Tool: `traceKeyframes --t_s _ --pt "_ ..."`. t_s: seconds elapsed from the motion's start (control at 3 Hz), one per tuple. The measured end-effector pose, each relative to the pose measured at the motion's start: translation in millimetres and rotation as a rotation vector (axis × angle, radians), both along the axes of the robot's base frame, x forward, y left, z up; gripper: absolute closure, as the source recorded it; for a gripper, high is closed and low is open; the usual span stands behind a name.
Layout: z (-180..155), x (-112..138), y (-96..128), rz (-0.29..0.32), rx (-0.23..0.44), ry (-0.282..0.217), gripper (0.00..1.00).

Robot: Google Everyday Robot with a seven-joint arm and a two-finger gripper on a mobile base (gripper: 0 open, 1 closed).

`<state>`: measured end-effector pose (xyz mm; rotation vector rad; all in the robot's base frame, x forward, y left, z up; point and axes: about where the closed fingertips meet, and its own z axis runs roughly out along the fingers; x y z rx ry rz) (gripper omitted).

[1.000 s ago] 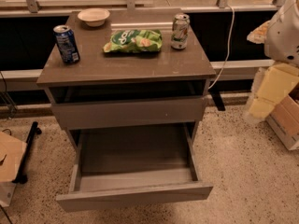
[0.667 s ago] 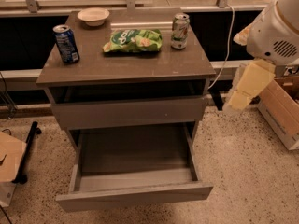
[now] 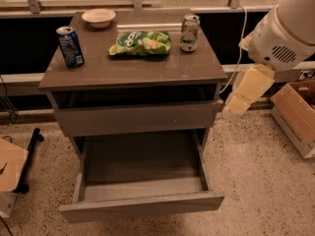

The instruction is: Place green rice chip bag into middle drawer

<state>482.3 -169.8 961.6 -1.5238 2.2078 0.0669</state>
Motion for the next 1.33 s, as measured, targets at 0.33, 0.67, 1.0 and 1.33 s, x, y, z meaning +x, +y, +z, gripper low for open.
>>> traceKeyframes --t_s 0.33,0.67,1.0,1.33 --pt "-8.0 26.8 32.4 0.021 0.106 -0.013 0.00" --pt "-6.0 66.4 66.6 0.036 0.247 -0.056 0.00" --pt "8.7 114.2 90.8 0.029 0.361 -0.122 0.00" --pt "13.6 124.6 94.0 0.025 0.383 -0.142 0.00"
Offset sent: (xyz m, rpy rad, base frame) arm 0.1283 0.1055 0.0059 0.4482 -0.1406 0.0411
